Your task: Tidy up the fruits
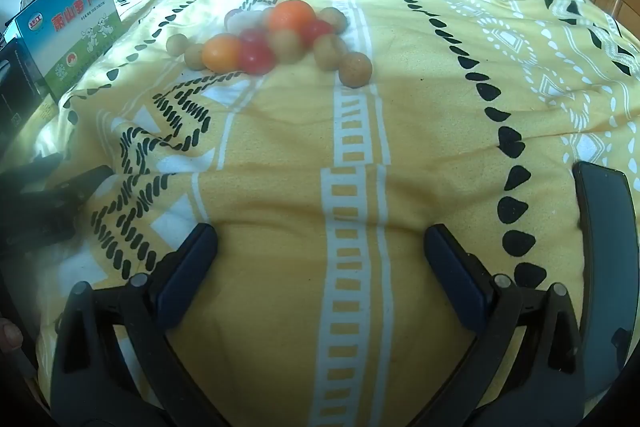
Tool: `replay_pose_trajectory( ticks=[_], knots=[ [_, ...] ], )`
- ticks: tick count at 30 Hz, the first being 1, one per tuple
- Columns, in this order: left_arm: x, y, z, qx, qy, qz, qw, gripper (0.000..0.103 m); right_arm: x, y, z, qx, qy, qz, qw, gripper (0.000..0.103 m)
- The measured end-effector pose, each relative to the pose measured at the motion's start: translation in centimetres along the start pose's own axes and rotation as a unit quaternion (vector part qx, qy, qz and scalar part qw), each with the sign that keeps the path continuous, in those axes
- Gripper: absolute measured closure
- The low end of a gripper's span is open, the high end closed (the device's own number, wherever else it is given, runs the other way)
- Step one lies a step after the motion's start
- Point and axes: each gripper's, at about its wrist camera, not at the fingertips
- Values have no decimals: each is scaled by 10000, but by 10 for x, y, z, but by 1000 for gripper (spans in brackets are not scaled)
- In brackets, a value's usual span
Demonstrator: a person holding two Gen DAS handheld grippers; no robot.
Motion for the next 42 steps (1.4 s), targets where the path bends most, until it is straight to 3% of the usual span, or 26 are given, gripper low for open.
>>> replay_pose_trajectory(
  ticks=[42],
  knots=[
    [-2,1,1,2,-14,21,10000,0,0,0,0,1,0,-2,10000,0]
  ],
)
Point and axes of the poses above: each gripper's, at about its wrist camera, not at the fingertips, and y roughly against the way its jaws point, x to its left, z to its top, and after that the axes turned 11 degrees about y, right-handed
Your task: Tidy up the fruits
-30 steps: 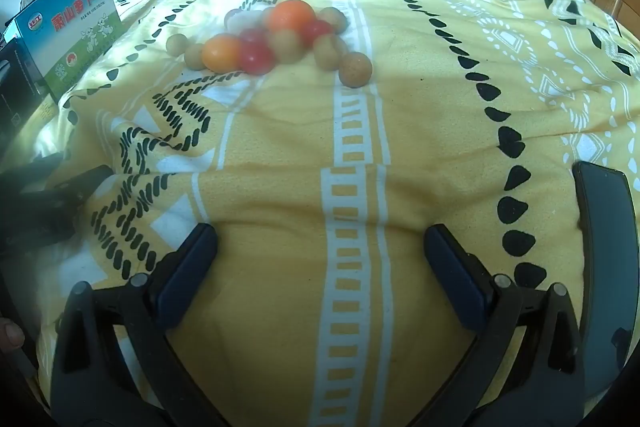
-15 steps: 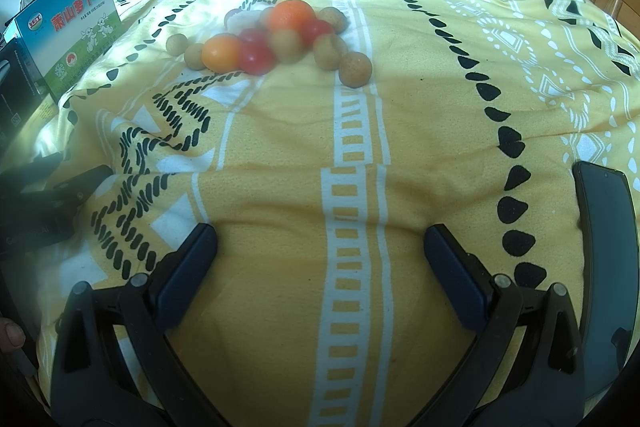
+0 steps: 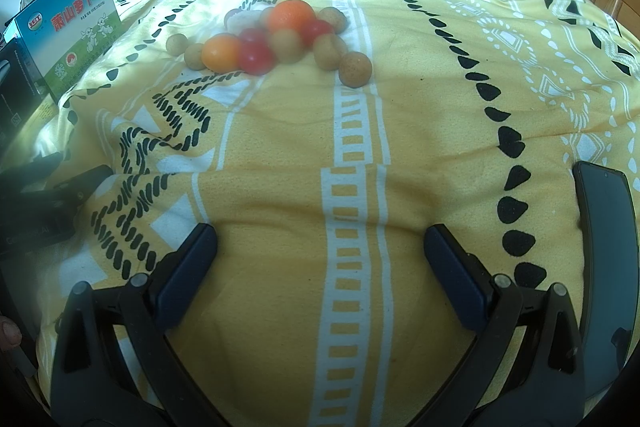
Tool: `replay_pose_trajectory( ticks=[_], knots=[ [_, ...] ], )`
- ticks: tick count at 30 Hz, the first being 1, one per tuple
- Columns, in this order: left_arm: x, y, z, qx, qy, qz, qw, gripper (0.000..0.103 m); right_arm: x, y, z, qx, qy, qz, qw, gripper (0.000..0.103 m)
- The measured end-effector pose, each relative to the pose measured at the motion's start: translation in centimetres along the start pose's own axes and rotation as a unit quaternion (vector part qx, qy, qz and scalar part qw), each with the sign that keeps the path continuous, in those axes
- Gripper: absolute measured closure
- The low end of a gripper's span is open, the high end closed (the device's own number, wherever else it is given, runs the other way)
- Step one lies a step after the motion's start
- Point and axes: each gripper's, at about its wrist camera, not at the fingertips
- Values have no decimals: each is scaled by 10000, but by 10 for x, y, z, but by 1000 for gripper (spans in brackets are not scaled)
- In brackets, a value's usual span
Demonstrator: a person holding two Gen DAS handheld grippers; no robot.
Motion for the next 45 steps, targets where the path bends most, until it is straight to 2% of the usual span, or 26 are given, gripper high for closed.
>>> replay_pose_trajectory(
  ticks=[45],
  knots=[
    [-2,-3,0,36,12,62,10000,0,0,0,0,0,0,1,10000,0]
  ],
)
Point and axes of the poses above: each gripper's, at about its wrist camera, not at the fingertips, and y roughly against the way its jaws point, x to its left, z to its top, and after that the axes turned 11 degrees about y, right-handed
